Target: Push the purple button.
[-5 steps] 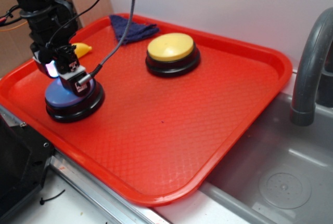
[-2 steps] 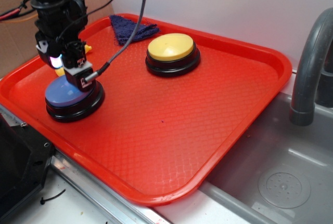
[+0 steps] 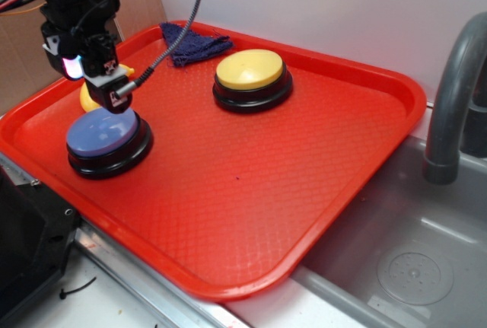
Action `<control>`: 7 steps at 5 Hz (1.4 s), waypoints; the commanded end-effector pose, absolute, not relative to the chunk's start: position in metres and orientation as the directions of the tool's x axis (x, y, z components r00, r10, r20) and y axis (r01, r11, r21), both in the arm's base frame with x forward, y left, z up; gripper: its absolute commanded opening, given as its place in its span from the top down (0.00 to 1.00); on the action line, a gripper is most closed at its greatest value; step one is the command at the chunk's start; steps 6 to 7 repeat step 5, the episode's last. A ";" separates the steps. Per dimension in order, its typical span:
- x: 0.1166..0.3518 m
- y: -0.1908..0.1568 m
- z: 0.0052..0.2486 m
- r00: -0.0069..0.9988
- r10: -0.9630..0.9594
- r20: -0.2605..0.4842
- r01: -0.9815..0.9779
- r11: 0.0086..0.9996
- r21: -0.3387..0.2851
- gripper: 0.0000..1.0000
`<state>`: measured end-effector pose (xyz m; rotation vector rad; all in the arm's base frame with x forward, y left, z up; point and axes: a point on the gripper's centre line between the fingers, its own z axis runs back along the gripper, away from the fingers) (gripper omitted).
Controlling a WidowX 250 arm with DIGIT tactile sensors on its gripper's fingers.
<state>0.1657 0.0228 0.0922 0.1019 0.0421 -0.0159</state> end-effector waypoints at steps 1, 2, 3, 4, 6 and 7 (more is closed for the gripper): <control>0.173 0.031 0.115 1.000 0.026 0.018 -0.028 0.994 0.104 0.00; 0.173 0.034 0.123 0.999 0.037 0.031 -0.040 0.994 0.106 0.00; 0.171 0.034 0.130 0.999 0.036 0.011 -0.037 0.995 0.096 0.00; 0.168 0.033 0.143 0.998 0.050 0.041 -0.054 0.993 0.102 0.00; 0.157 0.041 0.160 0.991 0.095 0.099 -0.104 0.990 0.094 0.00; 0.157 0.041 0.160 0.991 0.095 0.099 -0.104 0.990 0.094 0.00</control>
